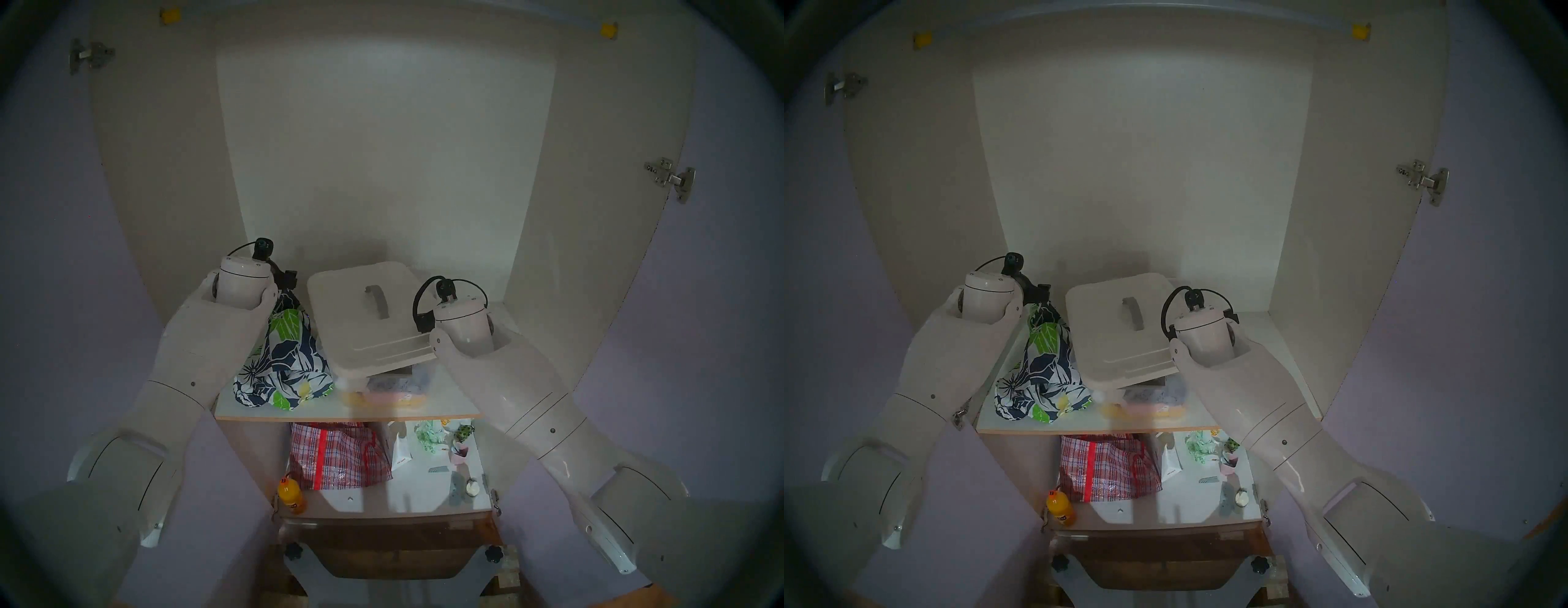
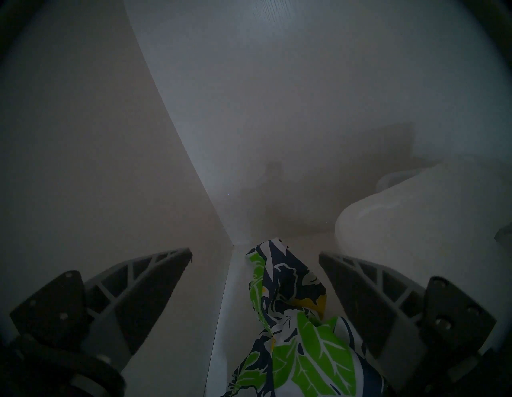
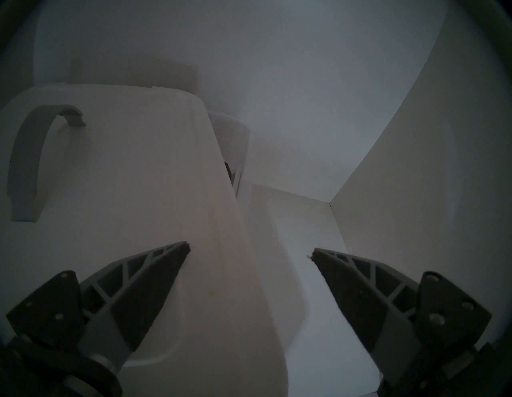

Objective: Take clothing out of the storage bin and put the lid back on the bin

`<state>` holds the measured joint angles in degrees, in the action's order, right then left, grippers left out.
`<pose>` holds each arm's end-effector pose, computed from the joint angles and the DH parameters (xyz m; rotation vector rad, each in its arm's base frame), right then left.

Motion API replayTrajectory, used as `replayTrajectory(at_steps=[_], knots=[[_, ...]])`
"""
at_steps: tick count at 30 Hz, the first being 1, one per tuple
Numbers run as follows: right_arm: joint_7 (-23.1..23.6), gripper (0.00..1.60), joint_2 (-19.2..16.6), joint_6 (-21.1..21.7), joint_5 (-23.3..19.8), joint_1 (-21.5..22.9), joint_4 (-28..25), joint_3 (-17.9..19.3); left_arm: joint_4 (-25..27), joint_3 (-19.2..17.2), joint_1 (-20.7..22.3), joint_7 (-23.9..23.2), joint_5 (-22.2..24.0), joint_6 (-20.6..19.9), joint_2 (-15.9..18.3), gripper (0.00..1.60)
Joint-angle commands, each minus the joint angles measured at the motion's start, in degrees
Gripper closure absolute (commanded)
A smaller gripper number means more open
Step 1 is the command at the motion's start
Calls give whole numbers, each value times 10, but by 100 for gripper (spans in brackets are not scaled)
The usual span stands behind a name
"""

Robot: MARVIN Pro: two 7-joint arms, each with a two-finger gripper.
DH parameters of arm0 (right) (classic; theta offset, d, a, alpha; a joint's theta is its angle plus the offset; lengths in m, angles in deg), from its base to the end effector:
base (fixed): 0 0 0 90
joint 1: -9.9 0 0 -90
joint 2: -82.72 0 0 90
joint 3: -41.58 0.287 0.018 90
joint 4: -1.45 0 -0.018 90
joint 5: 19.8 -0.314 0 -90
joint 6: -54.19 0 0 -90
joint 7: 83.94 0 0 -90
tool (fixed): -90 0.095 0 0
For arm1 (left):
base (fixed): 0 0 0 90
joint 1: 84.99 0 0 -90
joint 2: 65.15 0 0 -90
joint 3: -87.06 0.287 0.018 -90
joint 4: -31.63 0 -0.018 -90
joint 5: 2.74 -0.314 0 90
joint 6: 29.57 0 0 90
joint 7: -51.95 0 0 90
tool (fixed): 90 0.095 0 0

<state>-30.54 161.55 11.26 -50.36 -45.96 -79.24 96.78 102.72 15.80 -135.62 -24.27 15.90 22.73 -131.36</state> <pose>0.5198 0.1021 -0.2136 2.4957 0.2552 1.4609 0.5746 0.0939 -0.1632 -2.3262 0.0904 -1.5974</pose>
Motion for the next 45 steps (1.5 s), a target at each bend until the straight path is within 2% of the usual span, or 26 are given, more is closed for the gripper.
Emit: replayTrajectory(at_steps=[1,6,12,13,14,16,18,21,22,25,26,31,37,45], knots=[[-56,0,35,21,0,-6,-8,19,15,-4,18,-2,-1,2,2,0],[-96,0,72,23,-7,-9,12,34,15,-4,18,-2,0,1,2,0],[-98,0,80,11,-11,-11,10,38,15,-4,18,-2,0,1,2,0],[-91,0,78,13,-24,-4,8,55,15,-4,18,-2,-1,1,2,0],[-91,0,78,13,-24,-4,8,55,15,-4,18,-2,-1,1,2,0],[-51,0,56,18,-41,5,-7,67,14,-4,18,-2,-1,2,1,0],[-41,0,49,19,-46,6,-11,70,14,-4,18,-2,-1,2,1,0],[8,0,20,10,-56,11,-23,73,14,-4,18,-1,-1,2,1,0],[46,0,6,11,-68,15,-23,82,14,-4,18,-1,-1,2,1,0],[93,0,-16,9,-79,18,-22,95,14,-4,18,-1,-1,2,1,0],[93,0,-16,9,-79,18,-22,95,14,-4,18,-1,-1,2,1,0],[155,0,-47,7,-80,31,3,114,14,-4,18,-1,-1,2,1,0],[197,0,-77,-10,-72,42,27,124,14,-4,18,-1,-1,2,1,0],[201,0,-99,-45,-56,65,95,120,12,-2,20,-3,-1,3,1,0]])
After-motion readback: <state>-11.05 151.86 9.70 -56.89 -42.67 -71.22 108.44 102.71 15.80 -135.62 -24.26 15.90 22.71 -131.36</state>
